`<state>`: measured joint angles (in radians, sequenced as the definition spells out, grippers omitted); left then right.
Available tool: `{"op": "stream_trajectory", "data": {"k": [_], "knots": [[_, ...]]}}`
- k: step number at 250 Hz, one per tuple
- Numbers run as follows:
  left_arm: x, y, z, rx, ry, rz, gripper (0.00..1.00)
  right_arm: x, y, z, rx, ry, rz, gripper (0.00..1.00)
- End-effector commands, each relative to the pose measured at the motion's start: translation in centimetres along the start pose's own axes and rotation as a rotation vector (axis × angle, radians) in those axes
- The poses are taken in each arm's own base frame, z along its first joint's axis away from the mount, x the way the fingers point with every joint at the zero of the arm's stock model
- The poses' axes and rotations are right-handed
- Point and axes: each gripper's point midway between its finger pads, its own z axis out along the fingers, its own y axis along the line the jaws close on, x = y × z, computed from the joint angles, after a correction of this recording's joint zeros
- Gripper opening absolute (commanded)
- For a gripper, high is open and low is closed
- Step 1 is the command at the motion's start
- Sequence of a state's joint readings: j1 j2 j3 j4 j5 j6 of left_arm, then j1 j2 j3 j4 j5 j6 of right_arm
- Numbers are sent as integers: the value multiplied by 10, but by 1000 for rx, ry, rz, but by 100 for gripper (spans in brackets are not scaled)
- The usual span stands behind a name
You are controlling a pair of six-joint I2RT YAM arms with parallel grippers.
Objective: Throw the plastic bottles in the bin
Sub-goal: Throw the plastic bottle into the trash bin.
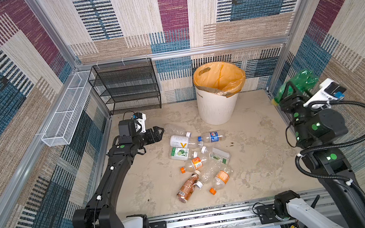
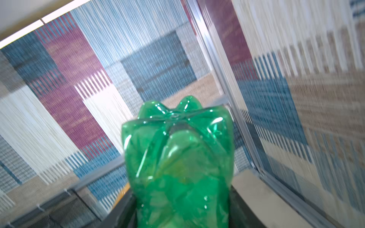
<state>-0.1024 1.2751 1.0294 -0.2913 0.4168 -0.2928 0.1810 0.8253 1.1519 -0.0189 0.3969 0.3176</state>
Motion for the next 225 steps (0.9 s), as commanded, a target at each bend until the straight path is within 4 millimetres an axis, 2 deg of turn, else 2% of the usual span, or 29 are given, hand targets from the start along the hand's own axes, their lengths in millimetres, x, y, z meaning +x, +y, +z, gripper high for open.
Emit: {"op": "stream_trajectory", "data": {"k": [1,11,31,32,33,34,35,36,47,55,67,84,117,149,166,191,225], "knots": [[8,-18,-6,39,-14,-4,88,-38,62,43,-183,-100,-78,63],[15,-23,-9,36,-6,9,88,-24,89,77,-254,-17,-102,64],[33,-31,-14,20,23,36,88,27,138,143,-387,206,-133,66],[34,-32,-15,20,24,38,88,19,141,140,-397,200,-130,66],[35,-32,-15,21,26,39,88,33,142,149,-395,229,-135,67],[36,-32,-15,21,28,40,88,36,143,151,-398,241,-137,67],[37,-33,-16,20,29,42,88,28,146,149,-406,233,-135,67],[38,-33,-16,20,31,42,88,30,147,151,-409,243,-136,67],[46,-37,-20,21,48,55,89,53,155,176,-405,329,-151,75],[53,-40,-23,21,65,67,89,61,156,189,-386,351,-169,84],[62,-43,-30,15,84,87,91,57,155,199,-350,327,-190,100],[73,-46,-38,19,109,122,94,39,147,203,-296,263,-212,99],[88,-54,-45,42,158,179,96,8,134,191,-219,191,-272,99],[99,-62,-43,69,202,239,96,-28,118,150,-190,88,-288,99],[108,-67,-40,84,243,272,95,-37,103,129,-146,74,-298,99],[125,-73,-37,93,311,343,94,-28,77,101,-88,99,-310,99],[149,-75,-35,80,387,417,95,15,26,66,35,174,-306,99]]}}
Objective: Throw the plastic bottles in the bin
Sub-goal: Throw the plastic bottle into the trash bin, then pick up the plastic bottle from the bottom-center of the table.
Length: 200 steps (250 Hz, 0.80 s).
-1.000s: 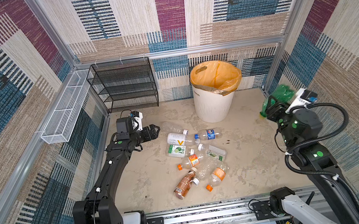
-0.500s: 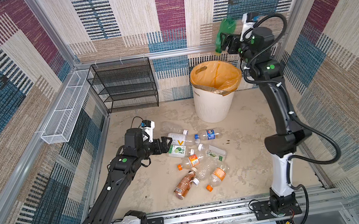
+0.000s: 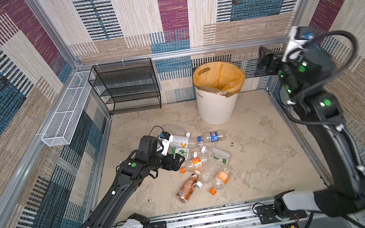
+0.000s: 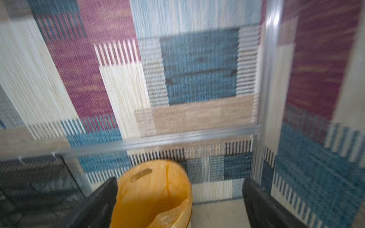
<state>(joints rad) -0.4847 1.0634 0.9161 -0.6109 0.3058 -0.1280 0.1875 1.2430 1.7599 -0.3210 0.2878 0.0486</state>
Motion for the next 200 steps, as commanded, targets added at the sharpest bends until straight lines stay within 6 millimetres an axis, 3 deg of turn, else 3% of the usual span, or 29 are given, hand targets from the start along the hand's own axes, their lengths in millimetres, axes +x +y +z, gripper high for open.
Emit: {"op": "stream_trajectory", "data": {"k": [1,39,73,124,200], "knots": [[17,-1,4,-35,75,85,95,50,-27,-13,118,67,9,99],[43,-14,19,-27,142,107,96,144,-50,-43,182,252,49,99],[69,-22,31,-31,221,124,97,219,-53,-62,173,443,69,99],[96,-22,49,-56,311,41,96,297,-42,-82,112,623,177,99],[127,-29,63,-75,395,-26,95,386,-43,-111,83,782,301,99]]}}
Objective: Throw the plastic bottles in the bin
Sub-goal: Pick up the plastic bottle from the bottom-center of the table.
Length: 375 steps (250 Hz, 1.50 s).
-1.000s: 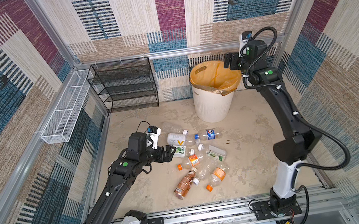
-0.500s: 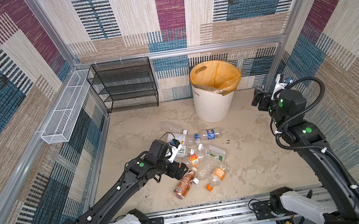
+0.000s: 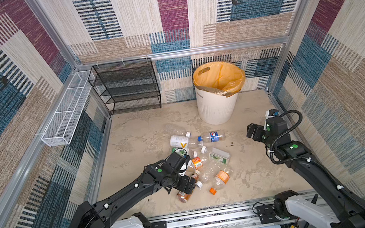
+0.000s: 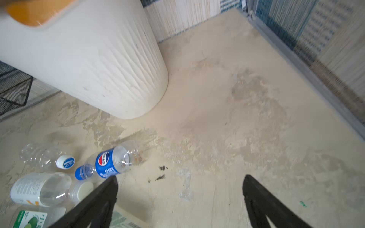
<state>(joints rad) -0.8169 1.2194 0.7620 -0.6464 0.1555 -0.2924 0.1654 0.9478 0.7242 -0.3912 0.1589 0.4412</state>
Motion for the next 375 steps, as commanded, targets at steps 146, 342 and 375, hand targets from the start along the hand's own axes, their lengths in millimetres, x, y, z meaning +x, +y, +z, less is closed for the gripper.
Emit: {"op": "stream_trajectory", "data": {"k": [146,342,375], "knots": [[32,6,41,-55,116,-111,76,43,-17,32,-62,52,114,100],[-29,-1,-109,62,-568,-206,57,48,-20,46,-44,80,96,99],[-37,18,-118,64,-714,-346,59,49,-20,47,-41,83,94,99]]}}
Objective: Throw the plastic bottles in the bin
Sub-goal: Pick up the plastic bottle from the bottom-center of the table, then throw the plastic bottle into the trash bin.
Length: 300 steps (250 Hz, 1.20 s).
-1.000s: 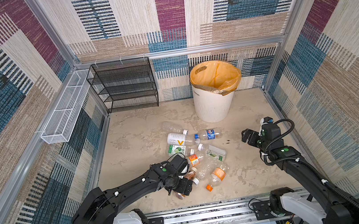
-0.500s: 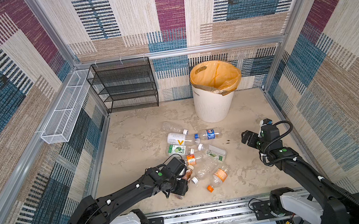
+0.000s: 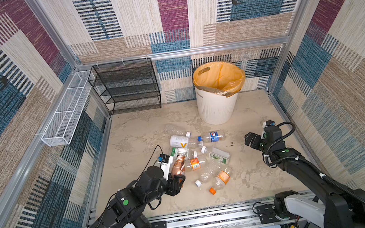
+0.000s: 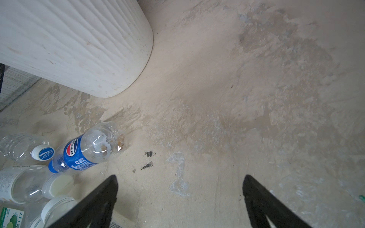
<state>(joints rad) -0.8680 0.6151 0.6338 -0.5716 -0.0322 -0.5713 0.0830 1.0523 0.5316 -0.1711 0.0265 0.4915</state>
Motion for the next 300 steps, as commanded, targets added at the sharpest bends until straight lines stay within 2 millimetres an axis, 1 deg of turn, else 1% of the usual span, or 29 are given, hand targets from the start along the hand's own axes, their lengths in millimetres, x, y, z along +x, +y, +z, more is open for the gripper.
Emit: {"op": "stream_trajectory", "data": {"k": [1,15,30,59,81,105,126,134,144,152,161,181,187,194,195,201,213,222,229,236,253,267,279,300], "knots": [[-25,17,-1,-54,-166,-133,59,-6,5,2,-23,-19,0,99],[-30,26,0,-75,-188,-166,59,-5,6,3,-22,-13,-5,99],[-41,33,4,-82,-199,-208,59,-5,5,5,-15,-10,-10,99],[-69,47,23,-29,-180,-310,58,-6,3,7,-7,-12,-9,99],[-98,47,42,38,-158,-327,57,-6,4,7,-11,-15,-2,99],[-128,41,64,99,-101,-305,57,-6,4,8,-13,-12,4,99],[-156,40,80,129,-107,-310,57,-4,2,11,-7,-7,11,99],[-170,40,84,142,-125,-314,57,-1,2,13,-8,1,11,99],[-195,38,85,164,-180,-308,56,1,3,15,-12,10,14,99],[-222,29,82,200,-233,-289,56,2,3,17,-15,14,18,99],[-259,12,74,256,-295,-243,56,3,3,19,-20,18,21,99],[-342,-37,53,400,-406,-123,59,5,8,27,-38,36,25,99],[-362,-57,45,468,-421,-80,60,5,9,29,-42,43,25,99],[-383,-76,36,524,-439,-41,63,6,11,32,-48,55,26,99],[-381,-75,41,525,-429,-44,64,6,11,32,-50,56,25,99],[-396,-89,35,564,-440,-14,68,6,13,33,-53,64,27,99],[-417,-111,27,625,-443,35,82,5,15,35,-59,71,26,99],[-427,-119,29,655,-430,58,99,5,16,35,-62,73,29,100],[-431,-121,33,670,-409,68,98,3,17,33,-68,65,29,99],[-431,-118,43,664,-378,60,98,2,17,32,-70,60,30,99],[-427,-101,64,624,-315,45,98,0,18,28,-68,52,23,99],[-421,-87,77,591,-284,26,98,-4,19,24,-68,44,14,99],[-417,-73,82,560,-275,7,98,-9,21,19,-67,34,5,99],[-413,-45,77,482,-296,-22,98,-21,25,7,-74,7,-11,99]]}}
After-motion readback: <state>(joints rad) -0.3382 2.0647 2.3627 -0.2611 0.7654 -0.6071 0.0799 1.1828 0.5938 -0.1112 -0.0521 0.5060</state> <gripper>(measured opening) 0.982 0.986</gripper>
